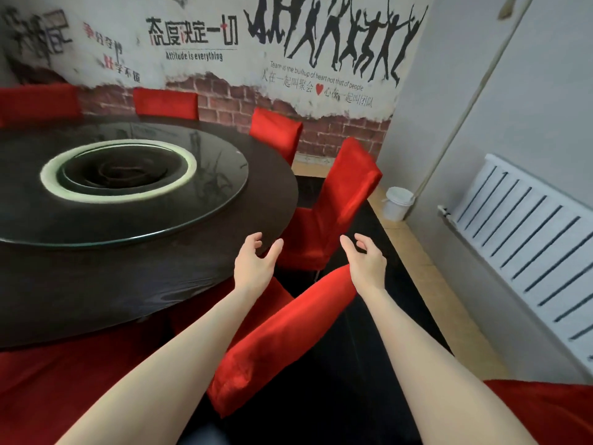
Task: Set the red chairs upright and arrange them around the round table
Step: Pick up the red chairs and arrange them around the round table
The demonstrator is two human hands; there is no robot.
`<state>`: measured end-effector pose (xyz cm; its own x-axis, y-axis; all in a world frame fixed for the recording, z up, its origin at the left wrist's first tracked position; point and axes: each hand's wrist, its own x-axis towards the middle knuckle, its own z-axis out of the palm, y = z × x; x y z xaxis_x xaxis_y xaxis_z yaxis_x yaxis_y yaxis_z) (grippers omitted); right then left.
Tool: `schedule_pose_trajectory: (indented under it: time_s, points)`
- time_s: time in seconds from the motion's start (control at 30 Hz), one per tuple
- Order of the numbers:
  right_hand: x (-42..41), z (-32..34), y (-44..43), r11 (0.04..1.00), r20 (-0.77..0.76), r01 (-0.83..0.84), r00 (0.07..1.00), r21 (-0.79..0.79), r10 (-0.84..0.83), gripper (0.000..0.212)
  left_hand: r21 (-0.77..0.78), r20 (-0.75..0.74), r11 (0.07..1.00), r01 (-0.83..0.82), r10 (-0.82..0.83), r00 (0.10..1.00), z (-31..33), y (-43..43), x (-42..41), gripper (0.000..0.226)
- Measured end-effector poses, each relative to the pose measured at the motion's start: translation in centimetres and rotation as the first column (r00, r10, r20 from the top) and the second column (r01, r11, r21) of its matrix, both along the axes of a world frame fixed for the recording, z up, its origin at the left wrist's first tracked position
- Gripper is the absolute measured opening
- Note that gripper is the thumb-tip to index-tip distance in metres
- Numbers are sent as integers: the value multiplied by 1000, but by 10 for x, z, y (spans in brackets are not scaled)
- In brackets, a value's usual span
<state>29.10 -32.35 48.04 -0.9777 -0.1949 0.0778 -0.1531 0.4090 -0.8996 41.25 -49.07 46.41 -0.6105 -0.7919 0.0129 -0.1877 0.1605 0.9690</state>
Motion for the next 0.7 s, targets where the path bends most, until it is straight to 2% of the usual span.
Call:
schedule_pose_trajectory:
  time_s: [0.17,0.33,0.53,0.7]
  points:
    - [-70,-5,2,982,25,-187,982,38,187,56,52,27,978,-202,201,979,-11,23,-34,59]
    - [-117,-14,19,929,68,-363,931,67,359,57,92,53,908,-409,406,912,-22,62,-45,56]
    - [-130,-36,35,891,120,-452,888,50,444,58,80,135,819,-568,556,820,-43,97,-17,58]
    - [-125,-56,53,867,133,-491,868,84,479,59,20,215,770,-637,619,755,-64,125,7,59]
